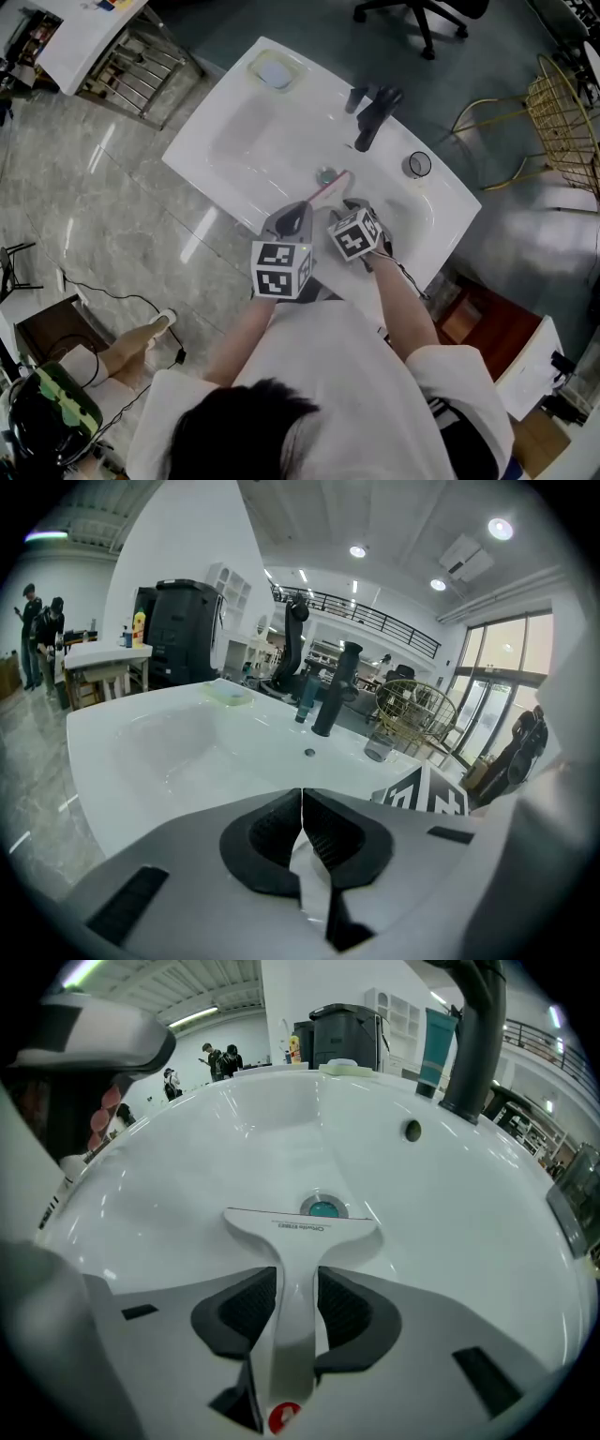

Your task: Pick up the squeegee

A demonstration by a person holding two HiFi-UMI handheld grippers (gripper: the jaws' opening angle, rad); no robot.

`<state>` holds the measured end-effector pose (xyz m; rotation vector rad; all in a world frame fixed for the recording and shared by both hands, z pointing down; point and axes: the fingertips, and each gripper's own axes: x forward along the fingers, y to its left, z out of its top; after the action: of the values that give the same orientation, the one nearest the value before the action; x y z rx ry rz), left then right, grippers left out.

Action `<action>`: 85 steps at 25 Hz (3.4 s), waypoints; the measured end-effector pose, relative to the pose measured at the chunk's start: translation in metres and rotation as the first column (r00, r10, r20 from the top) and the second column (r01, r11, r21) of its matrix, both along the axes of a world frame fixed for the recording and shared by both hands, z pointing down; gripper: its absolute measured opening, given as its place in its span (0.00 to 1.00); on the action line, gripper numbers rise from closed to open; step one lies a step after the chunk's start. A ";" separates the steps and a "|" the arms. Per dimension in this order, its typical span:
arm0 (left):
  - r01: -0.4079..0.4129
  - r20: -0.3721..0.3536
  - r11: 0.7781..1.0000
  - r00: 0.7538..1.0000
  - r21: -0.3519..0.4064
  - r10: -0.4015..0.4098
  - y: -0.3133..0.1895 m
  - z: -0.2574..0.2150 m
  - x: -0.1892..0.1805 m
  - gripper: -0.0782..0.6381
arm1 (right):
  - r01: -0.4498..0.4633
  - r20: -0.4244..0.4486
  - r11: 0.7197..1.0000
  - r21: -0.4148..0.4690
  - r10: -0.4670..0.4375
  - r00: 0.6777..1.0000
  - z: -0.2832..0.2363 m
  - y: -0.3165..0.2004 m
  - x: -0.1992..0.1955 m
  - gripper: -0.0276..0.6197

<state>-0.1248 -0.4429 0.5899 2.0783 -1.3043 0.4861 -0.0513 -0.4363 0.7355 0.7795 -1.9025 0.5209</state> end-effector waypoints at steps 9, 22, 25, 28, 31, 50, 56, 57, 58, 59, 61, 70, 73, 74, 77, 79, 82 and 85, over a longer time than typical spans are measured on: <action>0.019 0.010 1.000 1.000 -0.017 -0.019 0.006 0.002 -0.009 0.15 | -0.013 -0.003 1.000 0.023 0.013 1.000 0.001 -0.003 0.001 0.22; 0.014 0.014 1.000 1.000 -0.005 -0.014 0.006 -0.005 -0.009 0.15 | -0.083 0.031 0.996 0.023 0.082 0.996 -0.006 -0.004 0.002 0.20; 0.021 0.013 1.000 1.000 -0.003 -0.021 0.007 -0.006 -0.010 0.15 | -0.087 0.039 0.996 0.031 0.086 0.996 -0.010 -0.003 0.002 0.20; 0.027 0.014 1.000 1.000 0.001 -0.027 0.008 -0.006 -0.011 0.15 | -0.091 0.057 0.994 0.052 0.088 0.995 -0.016 -0.003 0.002 0.20; 0.038 0.014 0.999 0.999 0.006 -0.038 0.010 -0.008 -0.013 0.15 | -0.097 0.078 0.992 0.080 0.091 0.993 -0.027 -0.003 -0.001 0.20; 0.118 -0.028 0.989 0.993 0.088 -0.116 0.020 -0.043 -0.021 0.15 | -0.175 0.199 0.938 0.300 0.118 0.973 -0.123 0.008 0.007 0.20; 0.157 -0.119 0.981 0.983 0.115 -0.143 0.025 -0.070 -0.017 0.15 | -0.221 0.236 0.905 0.364 0.140 0.962 -0.154 0.015 0.017 0.20; 0.159 -0.126 0.979 0.982 0.127 -0.143 0.026 -0.075 -0.016 0.15 | -0.231 0.244 0.898 0.375 0.145 0.959 -0.159 0.016 0.019 0.20; 0.158 -0.127 0.978 0.982 0.138 -0.140 0.026 -0.079 -0.015 0.15 | -0.236 0.250 0.892 0.386 0.145 0.957 -0.164 0.017 0.021 0.20; 0.156 -0.126 0.976 0.982 0.149 -0.138 0.026 -0.082 -0.014 0.15 | -0.235 0.252 0.886 0.399 0.140 0.957 -0.169 0.018 0.022 0.20; 0.159 -0.124 0.974 0.982 0.162 -0.139 0.026 -0.086 -0.014 0.15 | -0.225 0.247 0.877 0.424 0.127 0.961 -0.178 0.021 0.023 0.20; 0.132 -0.138 0.969 0.985 0.207 -0.104 0.036 -0.105 0.005 0.15 | -0.322 0.306 0.798 0.509 0.182 0.935 -0.228 0.024 0.047 0.20; 0.116 -0.136 0.966 0.987 0.230 -0.086 0.038 -0.112 0.017 0.15 | -0.337 0.325 0.773 0.538 0.179 0.929 -0.246 0.025 0.054 0.20; 0.109 -0.136 0.965 0.988 0.237 -0.078 0.039 -0.114 0.020 0.15 | -0.333 0.320 0.766 0.549 0.175 0.931 -0.251 0.026 0.056 0.20; 0.085 -0.126 0.961 0.991 0.264 -0.052 0.042 -0.122 0.030 0.15 | -0.333 0.319 0.745 0.578 0.169 0.932 -0.264 0.030 0.060 0.20; 0.069 -0.121 0.957 0.992 0.282 -0.036 0.044 -0.127 0.036 0.15 | -0.358 0.340 0.726 0.588 0.180 0.923 -0.274 0.033 0.064 0.20; 0.059 -0.124 0.951 0.992 0.303 -0.022 0.046 -0.135 0.044 0.15 | -0.394 0.364 0.698 0.598 0.201 0.909 -0.289 0.035 0.074 0.20; 0.054 -0.126 0.944 0.992 0.327 -0.013 0.048 -0.142 0.052 0.15 | -0.424 0.378 0.676 0.602 0.225 0.898 -0.298 0.035 0.083 0.20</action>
<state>-0.0724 -0.3945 0.4478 2.3105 -1.4224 0.1259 0.0315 -0.4010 0.4370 1.6301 -2.2471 0.1240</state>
